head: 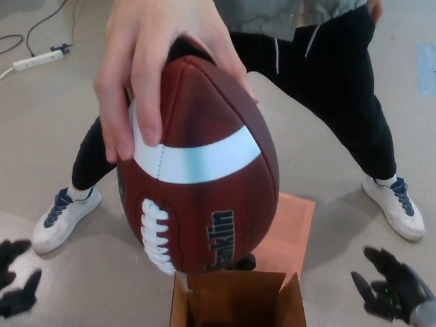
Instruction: Use both hands to pick up a football from a person and place it into a container beneath
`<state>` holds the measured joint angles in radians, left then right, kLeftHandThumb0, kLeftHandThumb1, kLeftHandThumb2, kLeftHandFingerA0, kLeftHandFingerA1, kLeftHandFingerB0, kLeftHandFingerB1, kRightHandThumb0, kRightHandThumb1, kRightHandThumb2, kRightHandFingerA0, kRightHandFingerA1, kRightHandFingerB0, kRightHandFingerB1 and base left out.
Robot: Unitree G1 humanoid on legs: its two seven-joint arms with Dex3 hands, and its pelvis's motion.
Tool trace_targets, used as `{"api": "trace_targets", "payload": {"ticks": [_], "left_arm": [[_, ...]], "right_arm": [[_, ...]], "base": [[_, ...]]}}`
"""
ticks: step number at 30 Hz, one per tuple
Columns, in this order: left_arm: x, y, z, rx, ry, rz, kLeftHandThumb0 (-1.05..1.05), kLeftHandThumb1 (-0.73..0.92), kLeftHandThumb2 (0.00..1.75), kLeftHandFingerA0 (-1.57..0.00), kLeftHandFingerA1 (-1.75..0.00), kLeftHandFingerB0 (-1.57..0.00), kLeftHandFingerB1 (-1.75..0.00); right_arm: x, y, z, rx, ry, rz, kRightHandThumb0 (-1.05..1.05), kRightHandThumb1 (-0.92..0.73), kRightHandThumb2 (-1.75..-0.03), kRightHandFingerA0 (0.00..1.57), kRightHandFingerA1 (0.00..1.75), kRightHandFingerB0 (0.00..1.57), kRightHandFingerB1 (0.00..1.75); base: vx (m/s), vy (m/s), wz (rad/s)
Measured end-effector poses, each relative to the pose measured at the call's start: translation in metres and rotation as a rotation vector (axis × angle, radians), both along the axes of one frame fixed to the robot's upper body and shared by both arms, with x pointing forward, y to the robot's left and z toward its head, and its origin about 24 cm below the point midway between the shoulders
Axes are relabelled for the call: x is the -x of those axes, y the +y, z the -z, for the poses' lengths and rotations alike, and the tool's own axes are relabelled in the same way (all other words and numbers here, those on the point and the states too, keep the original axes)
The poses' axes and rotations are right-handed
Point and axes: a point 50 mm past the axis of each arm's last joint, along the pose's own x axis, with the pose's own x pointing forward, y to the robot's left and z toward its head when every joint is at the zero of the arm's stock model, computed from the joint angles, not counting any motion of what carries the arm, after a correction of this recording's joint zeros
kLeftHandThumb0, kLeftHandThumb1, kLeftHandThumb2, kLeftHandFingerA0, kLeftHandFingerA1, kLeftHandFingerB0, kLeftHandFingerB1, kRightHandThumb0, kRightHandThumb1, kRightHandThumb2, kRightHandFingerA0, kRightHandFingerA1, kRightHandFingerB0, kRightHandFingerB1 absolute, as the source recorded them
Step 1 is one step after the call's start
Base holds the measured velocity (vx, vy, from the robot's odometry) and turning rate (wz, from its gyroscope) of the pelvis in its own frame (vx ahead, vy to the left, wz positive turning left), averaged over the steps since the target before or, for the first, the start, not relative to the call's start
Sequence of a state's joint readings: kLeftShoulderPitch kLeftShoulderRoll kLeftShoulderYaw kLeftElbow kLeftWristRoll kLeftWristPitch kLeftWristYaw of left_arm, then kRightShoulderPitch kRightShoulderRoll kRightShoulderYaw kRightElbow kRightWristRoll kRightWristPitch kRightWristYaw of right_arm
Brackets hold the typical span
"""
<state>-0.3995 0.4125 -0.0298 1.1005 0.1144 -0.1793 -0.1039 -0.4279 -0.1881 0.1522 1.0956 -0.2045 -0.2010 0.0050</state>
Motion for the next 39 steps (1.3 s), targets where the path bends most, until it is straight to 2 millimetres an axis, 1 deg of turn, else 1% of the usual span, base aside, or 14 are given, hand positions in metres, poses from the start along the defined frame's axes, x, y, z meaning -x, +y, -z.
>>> {"api": "trace_targets", "payload": {"ticks": [2,14,15,17,20,25,26,28,29,30,31,32,33,39], "left_arm": [[0.001,0.001,-0.001,0.013,-0.015,0.003,-0.83,0.81,1.09,-0.05,-0.23,-0.05,-0.13],[-0.005,-0.024,-0.026,0.120,-0.255,0.115,-0.90,0.82,1.18,-0.16,-0.31,0.00,-0.15],[-0.005,-0.030,-0.029,0.129,-0.279,0.134,-0.92,0.83,1.19,-0.08,-0.34,0.00,-0.12],[-0.005,-0.036,-0.033,0.138,-0.307,0.156,-0.92,0.82,1.19,-0.13,-0.33,0.00,-0.14],[-0.003,-0.047,-0.040,0.156,-0.358,0.197,-0.93,0.82,0.89,-0.12,-0.29,-0.03,-0.14],[0.006,-0.066,-0.052,0.186,-0.440,0.265,-0.85,0.77,1.15,-0.05,-0.29,0.00,-0.20],[0.007,-0.068,-0.054,0.189,-0.450,0.274,-0.90,0.92,0.75,-0.09,-0.27,0.00,-0.22],[0.012,-0.075,-0.060,0.201,-0.483,0.302,-0.92,0.92,0.70,-0.09,-0.26,0.00,-0.22],[0.013,-0.078,-0.062,0.207,-0.495,0.312,-0.94,0.92,0.71,-0.13,-0.26,0.00,-0.18],[0.015,-0.081,-0.064,0.213,-0.508,0.323,-0.94,0.92,0.71,-0.13,-0.26,0.00,-0.18],[0.018,-0.084,-0.066,0.220,-0.520,0.335,-0.87,0.72,1.11,-0.08,-0.30,0.00,-0.22],[0.021,-0.088,-0.069,0.227,-0.534,0.349,-0.87,0.72,1.11,-0.08,-0.30,0.00,-0.22],[0.024,-0.092,-0.072,0.234,-0.548,0.363,-0.90,0.92,0.70,-0.11,-0.26,0.00,-0.21],[0.040,-0.112,-0.089,0.268,-0.623,0.446,-0.87,0.92,0.72,-0.11,-0.27,0.00,-0.21]], "right_arm": [[0.000,-0.001,-0.002,0.000,-0.022,-0.007,-0.71,-0.92,-0.75,0.25,0.38,0.00,0.14],[-0.009,0.024,-0.032,-0.144,-0.285,-0.044,-0.85,-0.92,-0.84,0.26,0.34,0.00,0.00],[-0.009,0.028,-0.036,-0.158,-0.311,-0.055,-0.91,-0.86,-1.17,0.28,0.48,0.00,0.11],[-0.009,0.034,-0.040,-0.174,-0.339,-0.068,-0.84,-0.92,-0.83,0.30,0.36,0.00,0.00],[-0.005,0.043,-0.048,-0.203,-0.394,-0.094,-0.83,-0.92,-0.82,0.25,0.34,0.00,0.00],[0.003,0.059,-0.063,-0.252,-0.486,-0.140,-0.89,-0.82,-0.91,0.22,0.36,0.00,0.00],[0.005,0.061,-0.066,-0.258,-0.499,-0.146,-0.83,-0.92,-0.83,0.22,0.33,0.00,0.00],[0.009,0.066,-0.072,-0.275,-0.534,-0.162,-0.84,-0.92,-0.81,0.22,0.32,0.00,0.02],[0.011,0.068,-0.075,-0.281,-0.546,-0.168,-0.94,-0.90,-1.18,0.19,0.38,0.00,0.09],[0.013,0.070,-0.077,-0.287,-0.559,-0.176,-0.94,-0.90,-1.18,0.19,0.38,0.00,0.09],[0.015,0.073,-0.080,-0.295,-0.572,-0.184,-0.89,-0.86,-1.17,0.18,0.36,0.00,0.11],[0.018,0.076,-0.083,-0.304,-0.587,-0.194,-0.89,-0.86,-1.17,0.18,0.36,0.00,0.11],[0.021,0.079,-0.086,-0.314,-0.602,-0.204,-0.81,-0.92,-0.77,0.15,0.29,0.00,0.00],[0.037,0.096,-0.103,-0.366,-0.677,-0.263,-0.84,-0.80,-0.94,0.13,0.29,0.00,0.00]], "base": [[0.00,0.000,0.00],[0.00,0.000,0.00],[0.00,0.000,0.00],[0.00,0.000,0.00],[0.00,0.000,0.00],[0.00,0.000,0.00],[0.00,0.000,0.00],[0.00,0.000,0.00],[0.00,0.000,0.00],[0.00,0.000,0.00],[0.00,0.000,0.00],[0.00,0.000,0.00],[0.00,0.000,0.00],[0.00,0.000,0.00]]}}
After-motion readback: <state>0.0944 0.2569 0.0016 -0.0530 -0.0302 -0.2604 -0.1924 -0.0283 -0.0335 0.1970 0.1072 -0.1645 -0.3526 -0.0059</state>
